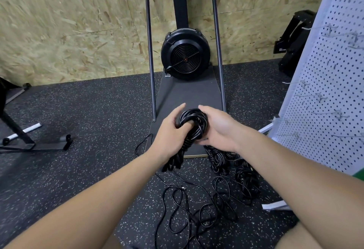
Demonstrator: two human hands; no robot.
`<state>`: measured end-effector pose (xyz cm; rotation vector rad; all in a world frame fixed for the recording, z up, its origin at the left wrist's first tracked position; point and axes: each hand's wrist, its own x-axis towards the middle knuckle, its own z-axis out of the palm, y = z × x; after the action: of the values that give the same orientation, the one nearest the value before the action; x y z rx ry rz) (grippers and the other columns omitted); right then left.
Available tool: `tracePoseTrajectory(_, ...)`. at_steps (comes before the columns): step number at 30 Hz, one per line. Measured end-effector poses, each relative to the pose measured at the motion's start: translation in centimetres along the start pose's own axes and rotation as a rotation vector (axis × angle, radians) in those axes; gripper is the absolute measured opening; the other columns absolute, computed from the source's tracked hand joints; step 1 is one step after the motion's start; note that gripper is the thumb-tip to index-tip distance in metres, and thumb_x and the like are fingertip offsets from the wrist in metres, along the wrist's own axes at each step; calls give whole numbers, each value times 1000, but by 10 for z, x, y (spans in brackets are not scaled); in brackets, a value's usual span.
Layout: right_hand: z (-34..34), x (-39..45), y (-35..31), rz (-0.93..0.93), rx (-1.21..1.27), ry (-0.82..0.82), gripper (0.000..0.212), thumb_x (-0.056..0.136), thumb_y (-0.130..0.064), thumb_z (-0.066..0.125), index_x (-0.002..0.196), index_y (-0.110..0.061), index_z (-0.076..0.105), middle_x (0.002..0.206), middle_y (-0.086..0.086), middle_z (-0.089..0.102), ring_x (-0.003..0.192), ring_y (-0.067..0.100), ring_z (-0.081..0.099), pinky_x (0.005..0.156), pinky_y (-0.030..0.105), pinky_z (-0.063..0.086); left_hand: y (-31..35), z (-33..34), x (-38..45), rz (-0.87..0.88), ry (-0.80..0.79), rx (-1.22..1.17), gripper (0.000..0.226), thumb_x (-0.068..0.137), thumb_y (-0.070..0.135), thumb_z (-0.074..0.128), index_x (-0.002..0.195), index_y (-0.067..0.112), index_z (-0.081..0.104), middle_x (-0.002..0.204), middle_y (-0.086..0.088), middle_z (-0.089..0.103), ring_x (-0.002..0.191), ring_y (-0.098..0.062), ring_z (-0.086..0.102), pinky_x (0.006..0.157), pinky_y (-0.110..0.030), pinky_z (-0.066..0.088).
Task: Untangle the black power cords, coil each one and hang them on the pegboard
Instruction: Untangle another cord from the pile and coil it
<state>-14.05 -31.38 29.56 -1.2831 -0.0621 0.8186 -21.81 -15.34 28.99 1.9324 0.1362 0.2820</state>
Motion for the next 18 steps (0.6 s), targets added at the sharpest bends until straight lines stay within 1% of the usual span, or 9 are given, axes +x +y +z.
tracePoseTrajectory(2, 1, -1, -8, -45, 50, -18, 31, 108, -31, 45, 125, -13, 64, 123, 22, 64, 105, 34, 61, 98, 55, 47, 1, -1, -1, 12, -7, 144, 69, 102, 29, 66, 163, 45, 38, 99, -7, 79, 75, -18, 72, 80, -45, 63)
tracePoseTrajectory(4, 3, -2, -14, -51, 83, -28, 26, 106, -27, 49, 122, -13, 63, 118, 21, 62, 91, 32, 64, 84, 46, 52, 4, -1, -1, 8, -43, 196, 66, 103, 34, 62, 161, 47, 34, 108, 5, 77, 90, -14, 75, 88, -38, 61)
tracePoseTrajectory(6, 3, -1, -17, -55, 89, 3, 28, 109, -29, 53, 125, -9, 66, 114, 20, 67, 80, 29, 69, 67, 38, 56, 6, 2, -2, -29, -132, 67, 58, 103, 32, 58, 155, 47, 37, 122, 5, 74, 99, -23, 79, 95, -48, 61)
tracePoseTrajectory(7, 2, 0, -18, -50, 82, 34, 32, 110, -30, 56, 127, -5, 67, 115, 22, 71, 81, 31, 72, 66, 40, 59, 7, 5, -4, -38, -169, 18, 54, 103, 27, 56, 151, 45, 39, 121, -1, 75, 93, -29, 81, 89, -53, 64)
tracePoseTrajectory(10, -2, 2, -24, -27, 74, 136, 43, 108, -28, 65, 136, 5, 64, 130, 29, 73, 97, 41, 78, 73, 51, 63, 10, 9, -7, 7, -201, 23, 47, 104, 17, 56, 143, 40, 44, 105, -9, 78, 80, -37, 80, 74, -56, 66)
tracePoseTrajectory(12, -5, 4, -27, -67, 93, 260, 45, 105, -23, 72, 138, 6, 62, 125, 28, 74, 91, 41, 79, 68, 50, 64, 12, 12, -9, 39, -238, -17, 42, 106, 28, 64, 143, 38, 47, 102, -10, 77, 81, -43, 76, 77, -60, 65)
tracePoseTrajectory(14, -8, 9, -28, -126, 98, 384, 51, 99, -25, 79, 136, 5, 63, 114, 22, 75, 86, 38, 79, 73, 54, 66, 15, 17, -14, 50, -285, -69, 34, 111, 42, 61, 142, 34, 50, 99, -14, 75, 82, -49, 73, 77, -63, 64)
tracePoseTrajectory(16, -8, 13, -27, -187, 26, 482, 49, 90, -36, 81, 122, 0, 72, 105, 16, 77, 89, 37, 78, 89, 58, 65, 17, 22, -16, 65, -263, -42, 32, 114, 53, 48, 136, 31, 55, 95, -16, 73, 77, -47, 73, 74, -63, 63)
tracePoseTrajectory(18, -4, 12, -26, -246, -116, 608, 44, 82, -44, 74, 103, -5, 76, 97, 12, 79, 90, 36, 77, 92, 55, 64, 16, 29, -16, 92, -203, 46, 43, 115, 60, 38, 122, 23, 59, 93, -18, 72, 74, -42, 73, 75, -63, 61)
